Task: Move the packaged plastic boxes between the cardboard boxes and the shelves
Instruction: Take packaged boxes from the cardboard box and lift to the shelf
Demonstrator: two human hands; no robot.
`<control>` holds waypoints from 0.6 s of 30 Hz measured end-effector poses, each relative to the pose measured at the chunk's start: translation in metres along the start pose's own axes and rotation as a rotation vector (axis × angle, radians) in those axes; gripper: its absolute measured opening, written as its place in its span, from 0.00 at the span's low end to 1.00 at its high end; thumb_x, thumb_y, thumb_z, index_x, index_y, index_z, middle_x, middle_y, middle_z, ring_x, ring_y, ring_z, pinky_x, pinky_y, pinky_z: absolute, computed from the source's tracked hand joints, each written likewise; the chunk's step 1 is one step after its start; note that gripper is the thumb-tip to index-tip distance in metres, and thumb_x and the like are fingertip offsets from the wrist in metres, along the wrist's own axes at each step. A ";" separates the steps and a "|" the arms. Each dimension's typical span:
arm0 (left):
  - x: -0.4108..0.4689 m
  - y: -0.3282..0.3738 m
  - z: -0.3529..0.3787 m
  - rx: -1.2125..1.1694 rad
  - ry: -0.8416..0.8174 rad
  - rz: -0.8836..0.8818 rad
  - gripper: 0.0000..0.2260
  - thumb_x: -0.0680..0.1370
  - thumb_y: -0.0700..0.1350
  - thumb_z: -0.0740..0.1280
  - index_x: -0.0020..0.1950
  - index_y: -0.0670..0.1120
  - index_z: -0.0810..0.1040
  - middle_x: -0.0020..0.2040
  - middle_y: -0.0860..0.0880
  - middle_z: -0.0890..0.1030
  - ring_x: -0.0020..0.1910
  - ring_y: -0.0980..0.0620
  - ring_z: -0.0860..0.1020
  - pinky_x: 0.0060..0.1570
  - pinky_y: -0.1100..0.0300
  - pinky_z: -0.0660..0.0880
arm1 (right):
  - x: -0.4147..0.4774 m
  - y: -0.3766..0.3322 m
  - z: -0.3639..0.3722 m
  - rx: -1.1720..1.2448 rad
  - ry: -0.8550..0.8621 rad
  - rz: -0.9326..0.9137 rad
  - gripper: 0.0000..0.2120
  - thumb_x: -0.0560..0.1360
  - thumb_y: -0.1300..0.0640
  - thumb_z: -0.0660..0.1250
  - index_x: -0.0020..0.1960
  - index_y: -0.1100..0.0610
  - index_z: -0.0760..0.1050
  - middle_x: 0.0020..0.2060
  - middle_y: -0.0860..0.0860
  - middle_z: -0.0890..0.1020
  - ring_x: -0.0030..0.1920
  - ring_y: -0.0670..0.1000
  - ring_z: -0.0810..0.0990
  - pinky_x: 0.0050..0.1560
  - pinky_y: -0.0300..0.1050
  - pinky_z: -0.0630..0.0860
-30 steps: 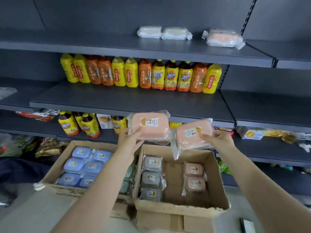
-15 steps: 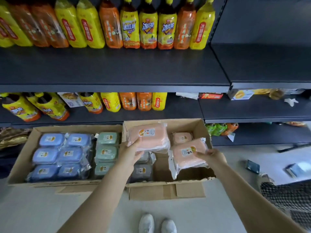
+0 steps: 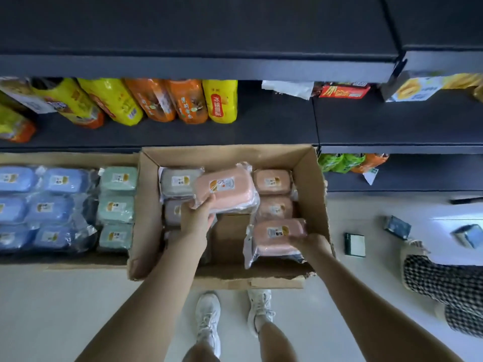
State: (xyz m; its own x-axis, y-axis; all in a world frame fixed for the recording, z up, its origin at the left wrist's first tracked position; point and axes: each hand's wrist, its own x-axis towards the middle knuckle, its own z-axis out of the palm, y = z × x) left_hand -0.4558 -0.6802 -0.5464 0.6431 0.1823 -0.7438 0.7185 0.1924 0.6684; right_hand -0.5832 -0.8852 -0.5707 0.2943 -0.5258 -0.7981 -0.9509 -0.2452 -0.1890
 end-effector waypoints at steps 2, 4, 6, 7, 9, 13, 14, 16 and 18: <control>0.021 -0.016 0.015 -0.030 -0.011 -0.022 0.20 0.74 0.40 0.72 0.63 0.43 0.69 0.65 0.44 0.71 0.65 0.46 0.71 0.57 0.56 0.72 | 0.027 0.005 0.011 0.018 -0.048 -0.009 0.26 0.70 0.38 0.68 0.52 0.61 0.77 0.32 0.50 0.75 0.34 0.49 0.76 0.34 0.40 0.70; 0.037 -0.031 0.027 -0.042 0.005 -0.046 0.18 0.74 0.40 0.71 0.59 0.44 0.68 0.65 0.44 0.71 0.65 0.46 0.71 0.59 0.56 0.72 | 0.053 0.012 0.023 0.022 -0.076 0.010 0.27 0.70 0.39 0.70 0.54 0.62 0.77 0.32 0.50 0.75 0.35 0.51 0.76 0.38 0.42 0.71; 0.048 -0.043 0.035 -0.049 -0.002 -0.062 0.18 0.74 0.39 0.71 0.59 0.43 0.67 0.66 0.44 0.71 0.65 0.47 0.71 0.61 0.55 0.70 | 0.074 0.021 0.036 0.038 -0.110 0.042 0.26 0.71 0.43 0.71 0.57 0.63 0.75 0.36 0.53 0.77 0.37 0.52 0.77 0.43 0.43 0.72; 0.055 -0.049 0.038 -0.042 -0.011 -0.066 0.19 0.74 0.39 0.71 0.61 0.42 0.68 0.66 0.45 0.71 0.65 0.47 0.71 0.62 0.54 0.70 | 0.084 0.024 0.043 0.058 -0.111 0.059 0.27 0.71 0.45 0.72 0.60 0.63 0.74 0.43 0.55 0.79 0.43 0.55 0.79 0.48 0.44 0.73; 0.069 -0.062 0.041 -0.020 -0.057 -0.068 0.20 0.73 0.40 0.71 0.63 0.43 0.69 0.64 0.47 0.73 0.64 0.49 0.72 0.61 0.56 0.70 | 0.101 0.029 0.057 0.128 -0.071 0.099 0.32 0.71 0.46 0.72 0.67 0.62 0.69 0.60 0.59 0.77 0.59 0.59 0.76 0.60 0.48 0.72; 0.092 -0.084 0.049 0.051 -0.175 -0.084 0.19 0.74 0.42 0.71 0.63 0.44 0.71 0.61 0.50 0.77 0.58 0.56 0.76 0.56 0.62 0.71 | 0.130 0.037 0.078 0.237 -0.049 0.129 0.35 0.70 0.44 0.73 0.68 0.63 0.68 0.64 0.62 0.75 0.62 0.62 0.75 0.62 0.55 0.71; 0.098 -0.089 0.051 0.061 -0.187 -0.081 0.19 0.74 0.41 0.71 0.63 0.44 0.72 0.60 0.50 0.78 0.57 0.56 0.76 0.56 0.62 0.71 | 0.136 0.040 0.081 0.245 -0.057 0.119 0.35 0.68 0.45 0.74 0.67 0.64 0.69 0.62 0.62 0.76 0.60 0.62 0.76 0.61 0.56 0.73; 0.109 -0.099 0.053 0.084 -0.214 -0.065 0.15 0.74 0.40 0.71 0.59 0.45 0.74 0.58 0.50 0.79 0.57 0.56 0.77 0.54 0.62 0.73 | 0.143 0.046 0.086 0.248 -0.067 0.096 0.34 0.67 0.49 0.76 0.66 0.64 0.70 0.61 0.62 0.77 0.58 0.61 0.77 0.59 0.56 0.74; 0.116 -0.106 0.056 0.098 -0.236 -0.063 0.11 0.74 0.40 0.70 0.56 0.47 0.75 0.54 0.51 0.81 0.54 0.57 0.78 0.46 0.66 0.75 | 0.143 0.046 0.086 0.223 -0.075 0.090 0.32 0.69 0.52 0.76 0.67 0.65 0.69 0.61 0.62 0.76 0.59 0.61 0.77 0.59 0.54 0.74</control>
State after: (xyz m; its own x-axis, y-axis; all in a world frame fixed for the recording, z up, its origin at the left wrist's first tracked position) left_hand -0.4430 -0.7337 -0.7041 0.6324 -0.0592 -0.7724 0.7736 0.1001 0.6257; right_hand -0.5926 -0.9018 -0.7425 0.2069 -0.4736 -0.8561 -0.9732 -0.0097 -0.2299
